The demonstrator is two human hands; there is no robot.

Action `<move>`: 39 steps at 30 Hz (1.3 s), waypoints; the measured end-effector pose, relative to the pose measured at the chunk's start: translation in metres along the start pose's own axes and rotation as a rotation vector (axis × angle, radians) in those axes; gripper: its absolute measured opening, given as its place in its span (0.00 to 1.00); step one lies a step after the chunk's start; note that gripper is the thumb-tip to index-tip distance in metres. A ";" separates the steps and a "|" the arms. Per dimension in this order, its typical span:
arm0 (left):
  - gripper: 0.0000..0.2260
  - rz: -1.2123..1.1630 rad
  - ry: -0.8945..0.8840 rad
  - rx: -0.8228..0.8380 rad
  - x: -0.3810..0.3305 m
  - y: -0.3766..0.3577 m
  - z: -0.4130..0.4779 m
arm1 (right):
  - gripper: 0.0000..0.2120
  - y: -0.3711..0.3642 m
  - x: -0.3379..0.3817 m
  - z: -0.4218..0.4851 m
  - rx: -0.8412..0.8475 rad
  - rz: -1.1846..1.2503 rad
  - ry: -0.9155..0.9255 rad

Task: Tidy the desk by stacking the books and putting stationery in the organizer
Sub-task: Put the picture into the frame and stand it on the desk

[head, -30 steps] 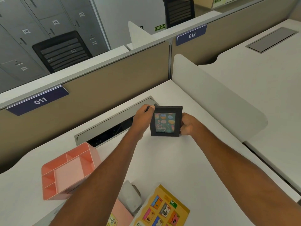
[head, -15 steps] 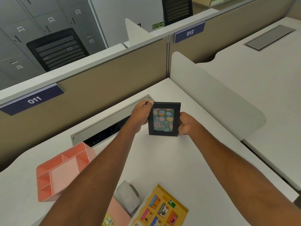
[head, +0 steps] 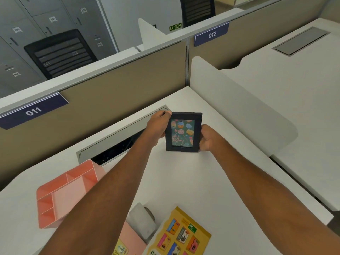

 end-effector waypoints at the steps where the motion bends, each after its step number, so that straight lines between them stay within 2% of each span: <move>1: 0.13 0.009 -0.005 0.000 0.000 0.000 -0.001 | 0.18 0.000 0.000 -0.001 0.005 0.000 0.008; 6: 0.23 0.033 -0.003 -0.008 0.014 0.005 -0.012 | 0.17 0.001 -0.003 -0.012 -0.063 0.029 0.134; 9: 0.18 -0.012 0.010 -0.062 0.044 0.015 -0.020 | 0.18 0.017 -0.013 -0.015 -0.224 0.030 0.243; 12: 0.11 -0.014 0.028 -0.056 0.083 0.020 -0.023 | 0.09 0.036 -0.035 -0.014 -0.411 0.043 0.352; 14: 0.15 0.007 0.044 -0.014 0.102 0.019 -0.027 | 0.11 0.040 -0.050 -0.023 -0.487 -0.040 0.430; 19: 0.20 0.010 0.004 0.037 0.116 0.013 -0.037 | 0.14 0.026 -0.060 -0.043 -0.512 -0.286 0.602; 25: 0.23 0.015 -0.016 0.052 0.123 0.013 -0.040 | 0.15 0.024 -0.056 -0.048 -0.590 -0.408 0.655; 34: 0.26 0.031 0.001 0.073 0.126 0.013 -0.046 | 0.17 0.025 -0.058 -0.043 -0.599 -0.409 0.634; 39: 0.28 0.002 0.030 0.048 0.129 0.016 -0.058 | 0.23 0.025 -0.065 -0.047 -0.541 -0.355 0.608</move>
Point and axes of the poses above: each hand's wrist, its own z-axis towards the middle knuckle, its own y-axis out of the back of the hand, x = y × z, the point moved 7 cm from there along z, towards the middle knuckle, and after that the axes turned 11 degrees about -z, right-handed, at the moved point
